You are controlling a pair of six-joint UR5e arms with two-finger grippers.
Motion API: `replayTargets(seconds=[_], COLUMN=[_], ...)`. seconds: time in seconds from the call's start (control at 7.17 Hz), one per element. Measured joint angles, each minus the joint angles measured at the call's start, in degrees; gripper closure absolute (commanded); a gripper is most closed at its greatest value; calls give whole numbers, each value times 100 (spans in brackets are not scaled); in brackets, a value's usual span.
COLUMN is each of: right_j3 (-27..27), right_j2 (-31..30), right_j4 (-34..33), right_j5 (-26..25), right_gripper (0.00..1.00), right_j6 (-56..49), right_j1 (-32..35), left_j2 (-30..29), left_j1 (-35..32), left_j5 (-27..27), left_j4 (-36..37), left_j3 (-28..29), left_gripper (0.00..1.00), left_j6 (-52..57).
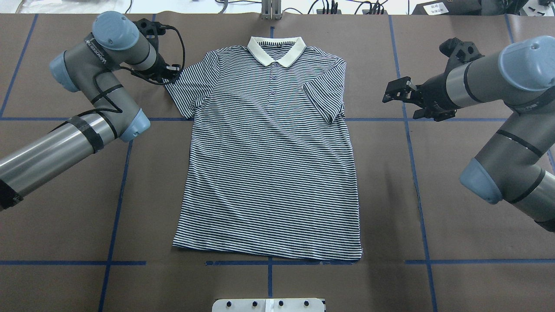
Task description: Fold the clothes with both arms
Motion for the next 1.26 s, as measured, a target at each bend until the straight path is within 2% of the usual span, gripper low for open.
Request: replayTargets(seconds=[0.42, 0.84, 0.98, 1.26], right_j3=[9, -4, -10, -21], right_j2=[-4, 20, 27, 37], right_j4=[-4, -5, -5, -5], right_j5=[0, 0, 0, -2], right_gripper=[0, 0, 0, 0], right_j6=[-2, -2, -2, 0], right_j1=[0, 23, 30, 35], left_j2=[-27, -136, -275, -722], left_j1=[-5, 42, 195, 428], left_j5=[-22, -178, -193, -176], left_j4=[2, 225, 257, 268], left_j3=[-85, -659, -641, -239], left_gripper=[100, 100, 100, 100], left_j6=[-14, -577, -875, -1239])
